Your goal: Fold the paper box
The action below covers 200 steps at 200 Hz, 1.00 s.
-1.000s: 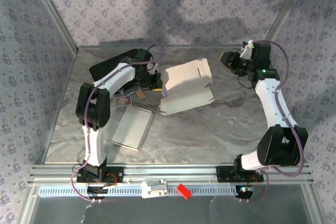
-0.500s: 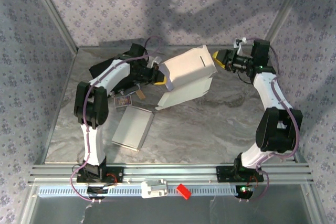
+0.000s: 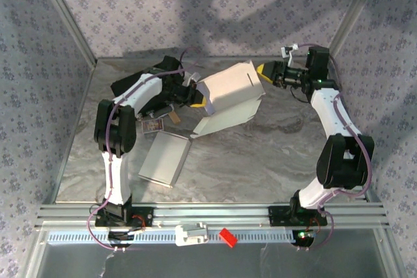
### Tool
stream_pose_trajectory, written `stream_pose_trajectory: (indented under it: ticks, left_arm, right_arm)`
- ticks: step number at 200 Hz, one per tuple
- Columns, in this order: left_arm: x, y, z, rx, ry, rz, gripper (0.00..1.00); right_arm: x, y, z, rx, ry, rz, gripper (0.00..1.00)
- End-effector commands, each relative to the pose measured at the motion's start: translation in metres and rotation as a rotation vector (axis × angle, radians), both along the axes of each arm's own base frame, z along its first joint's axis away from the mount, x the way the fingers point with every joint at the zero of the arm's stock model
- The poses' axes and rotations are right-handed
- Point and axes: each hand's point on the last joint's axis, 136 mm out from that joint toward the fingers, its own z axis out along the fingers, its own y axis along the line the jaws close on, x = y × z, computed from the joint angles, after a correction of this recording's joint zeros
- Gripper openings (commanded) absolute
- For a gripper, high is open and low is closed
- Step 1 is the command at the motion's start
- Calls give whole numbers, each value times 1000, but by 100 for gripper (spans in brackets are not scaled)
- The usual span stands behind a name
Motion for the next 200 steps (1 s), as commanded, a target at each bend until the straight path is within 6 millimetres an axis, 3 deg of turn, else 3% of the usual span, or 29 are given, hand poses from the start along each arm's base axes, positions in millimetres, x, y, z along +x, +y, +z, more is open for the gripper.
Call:
stream_pose_trajectory:
  ticks: [1, 49, 200]
  left_arm:
    - [4, -3, 13, -37, -20, -20, 0]
    - [3, -2, 15, -37, -23, -22, 0]
    - [-4, -2, 21, -17, -56, -28, 0]
  right_arm:
    - [-11, 7, 18, -34, -60, 26, 39]
    - [-15, 10, 6, -105, -54, 20, 39]
    - [-20, 27, -3, -356, -114, 22, 40]
